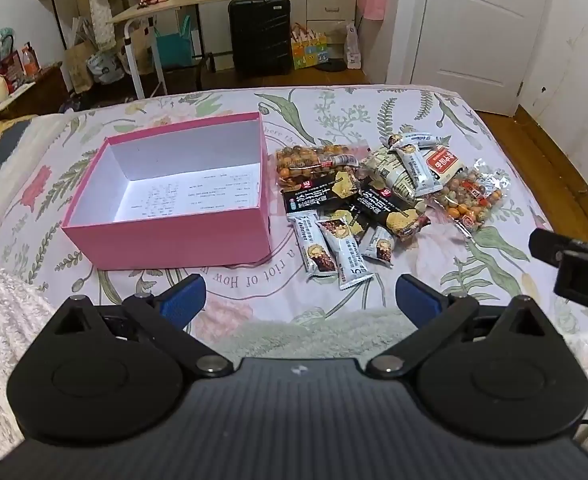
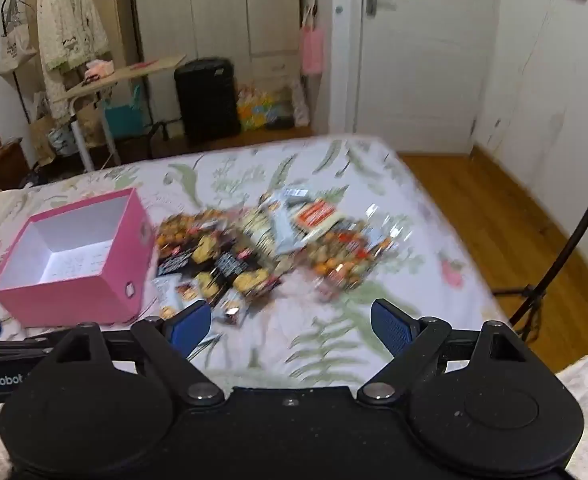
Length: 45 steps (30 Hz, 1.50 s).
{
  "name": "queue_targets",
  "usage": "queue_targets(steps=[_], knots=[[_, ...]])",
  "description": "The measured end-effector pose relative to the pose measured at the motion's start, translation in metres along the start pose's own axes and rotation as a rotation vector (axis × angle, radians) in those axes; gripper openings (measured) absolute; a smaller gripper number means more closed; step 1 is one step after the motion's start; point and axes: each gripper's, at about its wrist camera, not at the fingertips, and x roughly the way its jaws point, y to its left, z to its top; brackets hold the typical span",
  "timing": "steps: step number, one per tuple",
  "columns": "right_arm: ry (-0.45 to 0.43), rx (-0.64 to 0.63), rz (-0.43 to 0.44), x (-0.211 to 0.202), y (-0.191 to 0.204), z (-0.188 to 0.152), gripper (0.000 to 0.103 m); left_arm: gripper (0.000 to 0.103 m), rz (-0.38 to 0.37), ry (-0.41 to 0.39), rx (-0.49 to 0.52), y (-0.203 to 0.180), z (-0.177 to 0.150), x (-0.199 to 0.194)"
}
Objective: Organize snacks
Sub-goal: 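Move both grippers toward the snack pile beside the pink box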
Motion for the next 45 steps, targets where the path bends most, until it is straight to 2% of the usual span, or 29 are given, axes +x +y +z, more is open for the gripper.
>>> queue_targets(steps=[3,9,11,37,41,45], knots=[[0.007,0.016,0.036,-0.002,-0.001,-0.003,0.090,0.103,-0.002,-0.011,-0.001,0.000,-0.003,0.000],[0.018,-0.027,0.007,0.005,0.001,-0.008,0.090,0.103,-0.011,-0.025,-0.009,0.000,-0.009,0.001],[0.000,-0.019,0.013,0.003,0.000,-0.011,0.090,0.103,-0.012,-0.020,-0.012,0.000,-0.011,0.002],[0.038,0.003,0.057,0.010,-0.002,-0.015,0.090,0.103,-0.015,-0.025,-0.004,-0.002,-0.016,0.003],[-0.015,-0.010,0.105,0.009,-0.007,-0.015,0.090,0.102,-0.043,-0.028,0.014,0.007,-0.009,0.003],[-0.181,-0.005,0.262,0.005,-0.014,-0.008,0.090,0.100,-0.098,-0.039,-0.032,0.027,0.012,0.005]])
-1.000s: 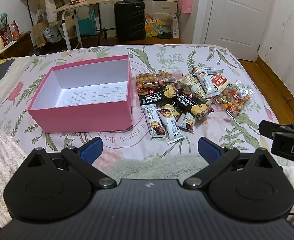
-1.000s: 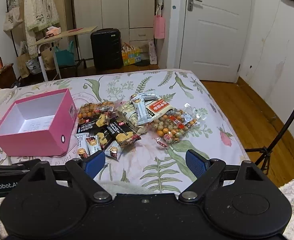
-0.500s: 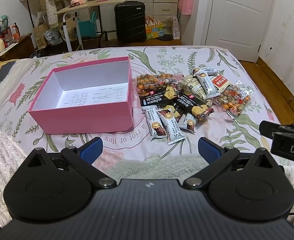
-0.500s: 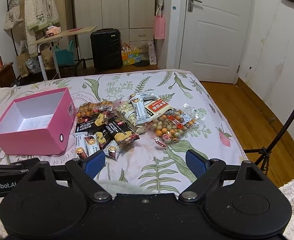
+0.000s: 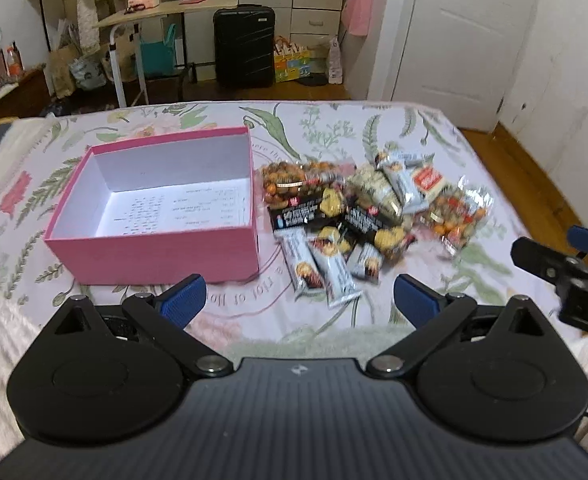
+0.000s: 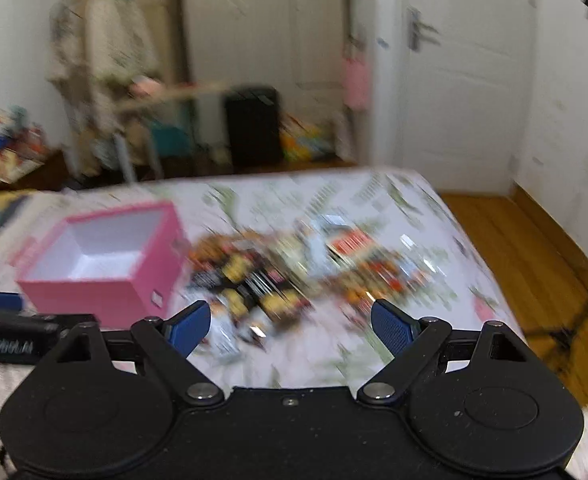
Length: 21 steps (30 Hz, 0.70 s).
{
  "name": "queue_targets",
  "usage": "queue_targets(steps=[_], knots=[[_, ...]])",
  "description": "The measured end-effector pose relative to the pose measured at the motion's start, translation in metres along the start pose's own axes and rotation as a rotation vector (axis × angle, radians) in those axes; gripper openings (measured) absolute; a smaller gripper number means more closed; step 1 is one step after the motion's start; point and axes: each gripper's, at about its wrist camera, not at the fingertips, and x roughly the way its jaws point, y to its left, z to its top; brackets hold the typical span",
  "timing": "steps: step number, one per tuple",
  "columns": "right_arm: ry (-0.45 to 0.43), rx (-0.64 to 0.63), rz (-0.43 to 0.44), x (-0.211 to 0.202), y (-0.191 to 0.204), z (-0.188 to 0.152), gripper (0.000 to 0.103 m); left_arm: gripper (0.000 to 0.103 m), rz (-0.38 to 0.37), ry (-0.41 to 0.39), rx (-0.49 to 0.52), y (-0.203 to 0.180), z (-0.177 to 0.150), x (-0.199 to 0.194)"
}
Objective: Organize snacks
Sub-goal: 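Move both grippers toward the snack pile beside the pink box, then grasp a white snack bar with the left gripper while the right gripper grasps another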
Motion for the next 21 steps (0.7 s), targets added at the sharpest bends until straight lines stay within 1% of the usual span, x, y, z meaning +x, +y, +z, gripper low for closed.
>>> queue_targets(steps=[2,4,5,6,7,8,9,10,11,12,14,15,17,18,20,21], knots=[[-0.054,-0.012,0.044,0.002,-0.002,0.011,0.090,0.100,0.005,-0.024,-0.001,0.006,0.014,0.003],[-0.045,-0.087,0.044,0.015,0.000,0.025,0.090,0.100,-0.005,-0.013,0.010,0.009,0.030,0.014],[-0.025,-0.110,0.056,0.025,0.000,0.030,0.090,0.099,-0.019,0.009,0.003,0.010,0.037,0.021],[0.016,-0.138,0.070,0.036,0.000,0.033,0.090,0.097,-0.037,0.043,-0.017,0.012,0.045,0.032],[0.073,-0.160,0.085,0.051,-0.001,0.034,0.087,0.092,-0.055,0.068,-0.035,0.013,0.049,0.042],[0.099,-0.162,0.110,0.058,0.000,0.035,0.085,0.088,-0.071,0.095,-0.053,0.015,0.053,0.053],[0.118,-0.177,0.135,0.065,0.002,0.035,0.079,0.084,-0.072,0.123,-0.068,0.016,0.055,0.066],[0.150,-0.209,0.149,0.076,0.004,0.032,0.072,0.076,-0.067,0.144,-0.075,0.015,0.054,0.076],[0.187,-0.242,0.161,0.089,0.004,0.028,0.070,0.070,-0.063,0.162,-0.076,0.013,0.052,0.088],[0.223,-0.269,0.182,0.099,0.005,0.024,0.066,0.067,-0.061,0.178,-0.077,0.012,0.049,0.101],[0.290,-0.312,0.244,0.119,0.011,0.020,0.064,0.062,-0.059,0.197,-0.076,0.010,0.040,0.120],[0.317,-0.325,0.263,0.129,0.012,0.017,0.059,0.060,-0.065,0.203,-0.087,0.010,0.035,0.130],[0.365,-0.343,0.292,0.149,0.015,0.009,0.059,0.057,-0.073,0.218,-0.116,0.011,0.025,0.147],[0.388,-0.344,0.313,0.161,0.014,0.004,0.059,0.055,-0.093,0.235,-0.141,0.014,0.021,0.158],[0.421,-0.354,0.336,0.183,0.015,-0.005,0.056,0.044,-0.109,0.265,-0.176,0.018,0.013,0.175],[0.433,-0.352,0.346,0.192,0.016,-0.011,0.056,0.041,-0.101,0.266,-0.179,0.021,0.009,0.185]])
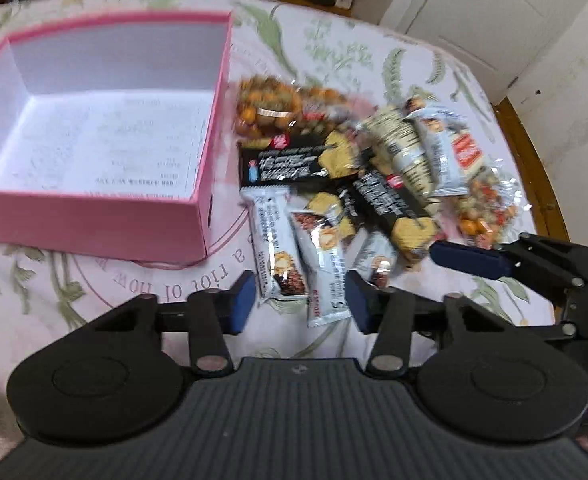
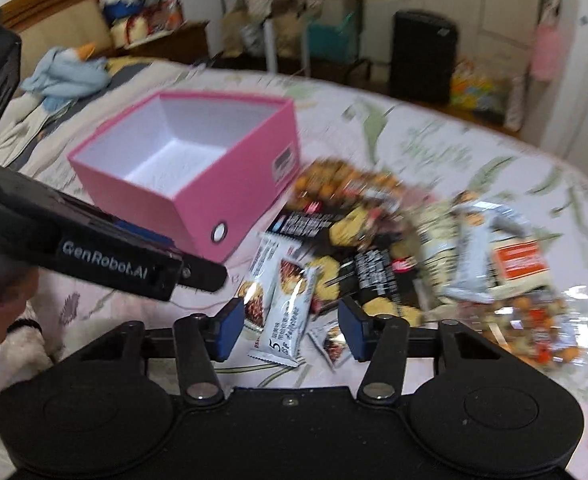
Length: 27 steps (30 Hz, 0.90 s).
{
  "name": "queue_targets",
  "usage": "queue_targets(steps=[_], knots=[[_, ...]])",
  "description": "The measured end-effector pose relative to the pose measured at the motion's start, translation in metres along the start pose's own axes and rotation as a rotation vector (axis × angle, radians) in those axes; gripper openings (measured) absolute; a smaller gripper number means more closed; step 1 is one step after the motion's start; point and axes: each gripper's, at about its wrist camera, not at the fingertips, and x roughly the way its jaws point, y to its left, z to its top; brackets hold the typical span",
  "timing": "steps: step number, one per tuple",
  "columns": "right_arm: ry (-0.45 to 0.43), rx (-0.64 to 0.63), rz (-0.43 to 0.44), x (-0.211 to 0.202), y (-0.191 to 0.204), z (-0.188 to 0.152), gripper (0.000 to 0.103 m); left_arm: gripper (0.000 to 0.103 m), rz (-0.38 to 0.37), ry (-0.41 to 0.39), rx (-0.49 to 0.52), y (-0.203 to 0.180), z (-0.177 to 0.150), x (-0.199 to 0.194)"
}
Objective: Organize snacks
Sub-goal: 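Grasp a white snack bar with the left gripper while the right gripper grasps another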
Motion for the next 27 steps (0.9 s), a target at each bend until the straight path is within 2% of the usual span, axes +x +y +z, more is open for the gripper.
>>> queue_targets(steps=[1,4,8,9,12,14,15,16,19,21,27], knots=[[0.009,0.005,0.009,0.010,-0.002,-0.002,0.056,0.034,0.018,-0.005,0.000,0.002,-0.001,0.008],[0.054,0.053,0.001,0.041,-0.005,-0.009,0.056,0.034,0.030,0.002,-0.026,0.014,0.000,0.031],[0.063,0.067,-0.010,0.068,-0.003,-0.021,0.056,0.034,0.020,0.034,-0.083,0.026,0.001,0.053],[0.060,0.073,-0.008,0.073,-0.003,-0.024,0.053,0.034,0.024,0.035,-0.085,0.026,0.000,0.057],[0.031,0.082,0.009,0.079,0.000,-0.028,0.052,0.034,0.016,0.044,-0.093,0.027,-0.001,0.063],[0.032,0.044,-0.012,0.082,0.007,-0.029,0.046,0.034,-0.007,0.051,-0.099,0.028,-0.001,0.064],[0.042,0.012,-0.033,0.084,0.010,-0.030,0.037,0.034,-0.015,0.051,-0.105,0.028,-0.001,0.064],[0.042,0.004,-0.042,0.082,0.011,-0.030,0.035,0.034,-0.025,0.049,-0.108,0.028,-0.001,0.064],[0.032,0.053,-0.051,0.072,0.007,-0.028,0.033,0.034,-0.036,0.031,-0.106,0.025,0.000,0.060],[0.027,0.079,-0.051,0.066,0.003,-0.027,0.033,0.034,-0.018,-0.003,-0.088,0.020,0.000,0.059],[0.076,0.121,-0.043,0.075,-0.006,-0.030,0.033,0.034,0.010,-0.025,-0.078,0.011,0.001,0.081]])
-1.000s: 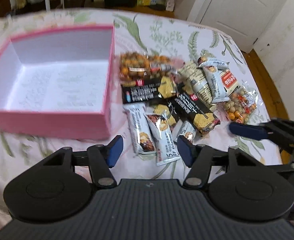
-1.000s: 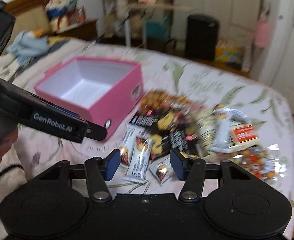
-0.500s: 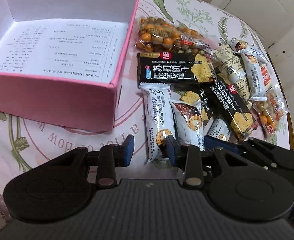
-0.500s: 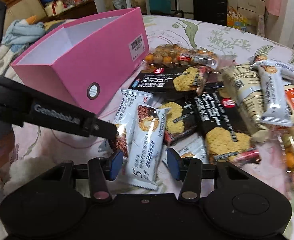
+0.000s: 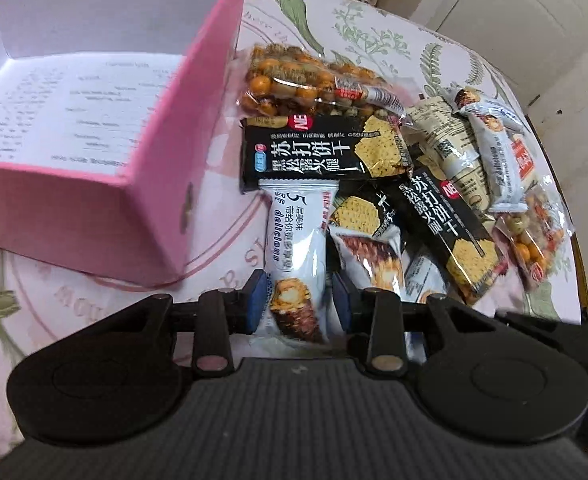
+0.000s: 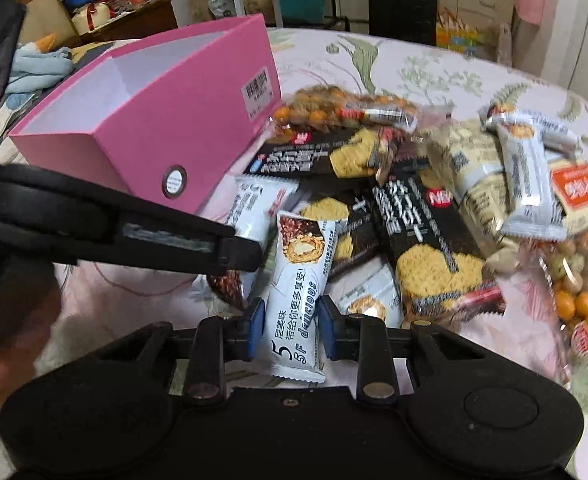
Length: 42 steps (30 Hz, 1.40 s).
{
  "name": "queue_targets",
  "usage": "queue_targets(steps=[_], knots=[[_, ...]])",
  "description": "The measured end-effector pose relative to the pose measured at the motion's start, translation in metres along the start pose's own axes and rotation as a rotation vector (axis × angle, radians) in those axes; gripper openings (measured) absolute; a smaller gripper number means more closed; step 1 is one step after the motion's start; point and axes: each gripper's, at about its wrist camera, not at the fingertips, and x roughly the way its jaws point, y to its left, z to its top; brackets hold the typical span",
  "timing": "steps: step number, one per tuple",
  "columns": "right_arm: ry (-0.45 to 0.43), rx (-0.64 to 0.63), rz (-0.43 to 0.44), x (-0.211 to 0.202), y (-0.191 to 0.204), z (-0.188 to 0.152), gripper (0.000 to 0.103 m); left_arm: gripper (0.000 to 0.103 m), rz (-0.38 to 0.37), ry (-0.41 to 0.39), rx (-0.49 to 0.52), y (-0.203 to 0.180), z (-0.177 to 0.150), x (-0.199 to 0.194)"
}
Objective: Organize snacks
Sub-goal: 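Grasp a white snack bar with the left gripper while the right gripper grasps another, then carry the white bars in both grippers over the pink box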
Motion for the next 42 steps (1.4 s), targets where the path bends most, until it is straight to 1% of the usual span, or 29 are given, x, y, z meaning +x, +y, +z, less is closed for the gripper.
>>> queue_targets(steps=[3,6,8,10,11,13,15,18,20,23,24,28,31,34,35,39,42], knots=[[-0.002,0.014,0.008,0.004,-0.003,-0.003,0.033,0.034,0.018,0.004,-0.001,-0.001,0.002,0.006],[-0.019,-0.002,0.005,0.005,-0.002,-0.004,0.033,0.034,0.037,0.002,0.035,-0.003,-0.001,0.006],[-0.024,-0.012,0.001,0.005,0.000,-0.005,0.033,0.025,0.069,0.005,0.084,-0.008,-0.002,0.005],[-0.040,-0.031,-0.003,0.004,0.001,-0.007,0.032,0.024,0.079,0.015,0.112,-0.011,-0.002,0.003],[-0.044,-0.034,-0.005,0.004,0.002,-0.006,0.032,0.023,0.079,0.019,0.108,-0.011,-0.002,0.001],[-0.044,-0.029,-0.003,0.003,0.002,-0.006,0.032,0.023,0.075,0.058,0.090,-0.010,0.001,0.000],[-0.041,-0.021,-0.003,0.002,0.001,-0.006,0.032,0.023,0.055,0.093,0.056,-0.006,0.001,-0.004],[-0.031,-0.007,-0.010,-0.002,0.000,-0.006,0.032,0.023,0.031,0.107,0.033,-0.003,-0.001,-0.012],[-0.030,-0.001,-0.006,-0.007,0.001,-0.006,0.032,0.023,0.025,0.102,0.036,-0.005,-0.004,-0.015],[0.002,-0.035,-0.052,-0.012,0.006,-0.007,0.032,0.023,0.042,0.110,0.048,-0.008,-0.009,-0.017],[0.005,-0.036,-0.050,-0.014,0.006,-0.007,0.032,0.023,0.044,0.108,0.056,-0.010,-0.010,-0.020],[0.032,0.017,-0.008,-0.025,0.002,-0.009,0.032,0.023,0.044,0.108,0.080,-0.014,-0.011,-0.036],[0.042,0.001,0.001,-0.034,0.005,-0.012,0.032,0.023,0.045,0.115,0.098,-0.016,-0.012,-0.049],[0.055,0.002,0.019,-0.046,0.006,-0.013,0.032,0.023,0.099,0.089,0.158,-0.023,-0.017,-0.060],[0.058,0.003,0.026,-0.050,0.007,-0.013,0.032,0.023,0.105,0.089,0.166,-0.024,-0.018,-0.063],[0.059,-0.020,0.029,-0.068,0.010,-0.013,0.031,0.023,0.064,0.127,0.144,-0.019,-0.021,-0.075],[0.071,-0.008,0.031,-0.080,0.012,-0.012,0.031,0.023,0.094,0.146,0.145,-0.017,-0.022,-0.087]])
